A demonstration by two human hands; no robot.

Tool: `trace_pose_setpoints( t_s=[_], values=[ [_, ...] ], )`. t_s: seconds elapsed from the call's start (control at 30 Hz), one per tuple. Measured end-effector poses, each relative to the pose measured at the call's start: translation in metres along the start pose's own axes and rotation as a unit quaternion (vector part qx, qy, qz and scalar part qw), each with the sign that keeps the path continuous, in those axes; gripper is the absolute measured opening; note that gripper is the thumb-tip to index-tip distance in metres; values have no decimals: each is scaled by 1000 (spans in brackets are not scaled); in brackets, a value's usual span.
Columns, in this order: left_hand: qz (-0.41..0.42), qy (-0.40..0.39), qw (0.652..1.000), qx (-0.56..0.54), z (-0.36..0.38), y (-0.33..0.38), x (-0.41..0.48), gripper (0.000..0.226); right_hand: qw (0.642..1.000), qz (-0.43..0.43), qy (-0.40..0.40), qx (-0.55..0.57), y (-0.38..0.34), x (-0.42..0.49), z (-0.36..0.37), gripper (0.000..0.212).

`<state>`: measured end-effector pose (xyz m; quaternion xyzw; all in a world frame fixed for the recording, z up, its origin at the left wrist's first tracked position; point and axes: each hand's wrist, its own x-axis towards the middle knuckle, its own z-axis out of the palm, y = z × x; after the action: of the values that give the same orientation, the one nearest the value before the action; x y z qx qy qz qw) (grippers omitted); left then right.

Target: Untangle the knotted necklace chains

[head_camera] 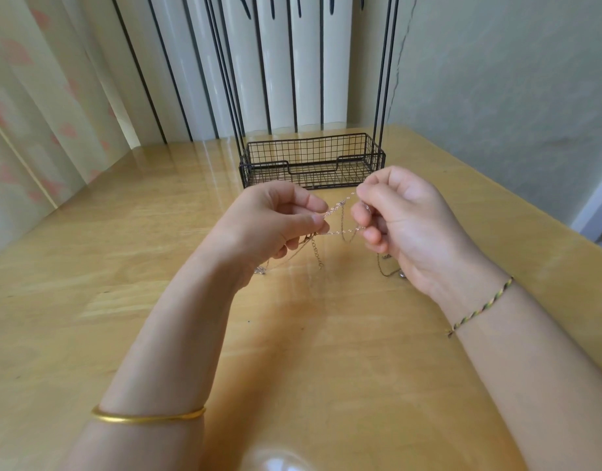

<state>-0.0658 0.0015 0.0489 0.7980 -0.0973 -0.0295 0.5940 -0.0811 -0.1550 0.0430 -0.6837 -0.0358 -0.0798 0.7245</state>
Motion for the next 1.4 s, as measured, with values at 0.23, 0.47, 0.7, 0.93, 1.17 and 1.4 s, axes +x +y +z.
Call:
trace_pose_setpoints(
  t_s=[0.23,0.47,0.7,0.93,1.17,1.4],
  values=[
    [-3,30,999,-9,0,1,0,11,996,-35,-6,-84,2,0,-4,18],
    [8,52,999,-13,-1,2,-1,12,963,-83,-59,-249,5,-1,-4,10],
    [10,52,999,3,-2,2,1,10,940,-124,-31,-316,8,1,-5,7],
    [37,103,993,33,-10,1,2,20,939,-107,10,-327,8,3,-10,11],
    [78,147,972,163,-13,-3,3,47,922,-126,28,-366,5,2,-14,9],
    [65,230,941,242,-23,-15,9,33,949,-110,32,-293,6,5,-20,9]
  ],
)
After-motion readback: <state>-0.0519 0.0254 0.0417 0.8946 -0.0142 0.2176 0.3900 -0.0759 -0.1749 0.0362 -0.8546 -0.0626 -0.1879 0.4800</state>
